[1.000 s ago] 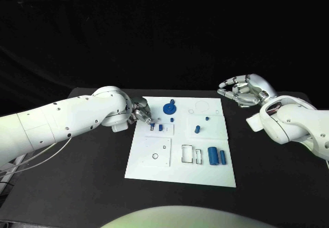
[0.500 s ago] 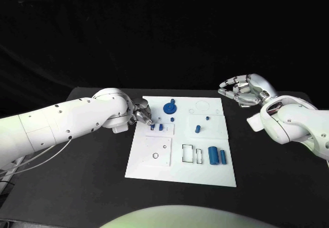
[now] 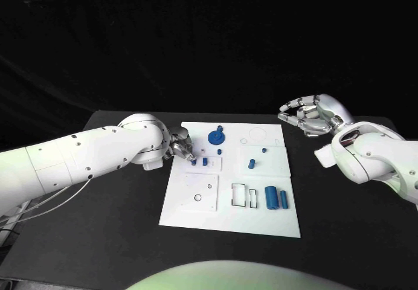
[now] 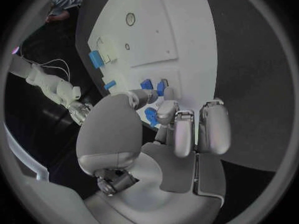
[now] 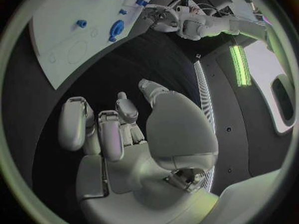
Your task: Assemble the parts on the task board
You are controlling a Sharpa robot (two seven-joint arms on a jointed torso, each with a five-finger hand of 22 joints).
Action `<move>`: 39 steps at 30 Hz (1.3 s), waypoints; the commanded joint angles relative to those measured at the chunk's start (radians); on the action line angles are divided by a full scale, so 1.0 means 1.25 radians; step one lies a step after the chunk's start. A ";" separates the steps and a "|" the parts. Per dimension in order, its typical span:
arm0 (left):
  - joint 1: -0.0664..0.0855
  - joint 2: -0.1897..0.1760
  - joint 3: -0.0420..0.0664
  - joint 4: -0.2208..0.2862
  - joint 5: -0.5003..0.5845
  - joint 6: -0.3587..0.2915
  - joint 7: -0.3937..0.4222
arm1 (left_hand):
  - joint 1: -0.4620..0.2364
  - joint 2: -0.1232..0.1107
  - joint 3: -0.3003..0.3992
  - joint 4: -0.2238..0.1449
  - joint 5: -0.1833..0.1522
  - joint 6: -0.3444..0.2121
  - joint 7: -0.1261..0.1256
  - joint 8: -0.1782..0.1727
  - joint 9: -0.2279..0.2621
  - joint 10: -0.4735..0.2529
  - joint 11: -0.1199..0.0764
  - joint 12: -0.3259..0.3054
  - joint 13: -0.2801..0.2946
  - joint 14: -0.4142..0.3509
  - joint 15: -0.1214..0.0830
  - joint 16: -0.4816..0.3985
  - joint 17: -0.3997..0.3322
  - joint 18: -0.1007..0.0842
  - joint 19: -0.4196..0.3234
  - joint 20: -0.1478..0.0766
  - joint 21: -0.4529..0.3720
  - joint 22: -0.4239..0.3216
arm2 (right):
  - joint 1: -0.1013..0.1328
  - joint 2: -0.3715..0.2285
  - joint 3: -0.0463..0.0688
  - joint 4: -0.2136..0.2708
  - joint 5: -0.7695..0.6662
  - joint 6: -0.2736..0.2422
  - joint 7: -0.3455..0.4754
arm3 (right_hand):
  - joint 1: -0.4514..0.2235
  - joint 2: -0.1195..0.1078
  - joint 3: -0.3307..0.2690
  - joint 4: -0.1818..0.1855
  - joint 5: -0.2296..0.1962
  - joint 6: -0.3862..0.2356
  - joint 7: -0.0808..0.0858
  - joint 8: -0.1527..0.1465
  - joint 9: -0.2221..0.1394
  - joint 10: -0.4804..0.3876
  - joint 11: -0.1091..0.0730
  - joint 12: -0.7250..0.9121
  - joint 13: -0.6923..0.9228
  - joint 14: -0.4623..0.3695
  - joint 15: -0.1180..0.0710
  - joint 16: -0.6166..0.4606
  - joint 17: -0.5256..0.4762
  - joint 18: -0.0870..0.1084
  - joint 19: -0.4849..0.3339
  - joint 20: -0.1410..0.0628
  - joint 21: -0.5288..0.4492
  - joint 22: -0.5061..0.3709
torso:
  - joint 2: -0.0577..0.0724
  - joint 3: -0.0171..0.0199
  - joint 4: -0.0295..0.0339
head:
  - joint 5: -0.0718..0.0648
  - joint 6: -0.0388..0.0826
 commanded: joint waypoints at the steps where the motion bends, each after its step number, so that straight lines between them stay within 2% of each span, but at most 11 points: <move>1: -0.002 0.003 0.000 -0.001 -0.016 0.006 -0.001 | 0.003 -0.004 0.154 -0.158 0.003 0.010 -0.005 0.003 -0.001 0.006 0.000 0.005 0.001 0.083 -0.007 0.003 0.211 -0.008 0.001 -0.006 0.004 0.001 | -0.001 0.000 0.000 0.001 -0.002 0.010 0.008 | -0.006 -0.001 0.000 0.004 0.004 -0.002 -0.001 0.005 -0.001 -0.003 0.001 0.000 0.000 0.042 -0.005 -0.004 0.048 0.012 -0.004 -0.002 -0.004 0.024 | 0.000 0.0002 -0.0004 | 0.001 0.000; 8: -0.004 0.003 0.000 -0.001 -0.027 0.008 -0.002 | 0.003 -0.004 0.153 -0.158 0.005 0.011 -0.005 0.003 -0.001 0.007 0.000 0.005 0.001 0.083 -0.007 0.003 0.211 -0.008 0.001 -0.006 0.004 0.001 | -0.001 -0.001 0.000 0.001 -0.001 0.009 0.009 | -0.007 0.000 -0.001 0.006 0.006 -0.003 -0.001 0.006 -0.001 -0.003 0.001 0.001 0.000 0.043 -0.005 -0.004 0.048 0.012 -0.003 -0.002 -0.004 0.025 | 0.000 0.0008 -0.0017 | 0.002 0.001; 15: -0.005 0.002 0.000 0.000 -0.028 0.015 -0.003 | 0.003 -0.005 0.153 -0.159 0.009 0.012 -0.005 0.003 -0.001 0.007 0.000 0.005 0.002 0.083 -0.007 0.003 0.211 -0.008 0.002 -0.006 0.004 0.002 | -0.001 -0.002 0.000 0.002 -0.001 0.009 0.009 | -0.007 0.000 -0.001 0.006 0.006 -0.003 -0.001 0.006 -0.001 -0.003 0.001 0.001 0.000 0.043 -0.005 -0.004 0.048 0.012 -0.003 -0.002 -0.004 0.025 | 0.000 0.0007 -0.0001 | 0.002 -0.001; 39: -0.007 0.004 0.000 0.003 -0.025 0.023 -0.002 | 0.003 -0.007 0.151 -0.161 0.016 0.014 -0.006 0.002 -0.001 0.010 -0.001 0.007 0.006 0.083 -0.008 0.003 0.211 -0.009 0.002 -0.006 0.005 0.003 | -0.002 -0.002 0.000 0.001 -0.001 0.009 0.009 | -0.007 0.000 -0.001 0.006 0.006 -0.003 -0.001 0.006 -0.001 -0.003 0.001 0.001 0.000 0.043 -0.005 -0.004 0.048 0.012 -0.003 -0.002 -0.004 0.025 | 0.000 0.0003 -0.0010 | 0.002 -0.003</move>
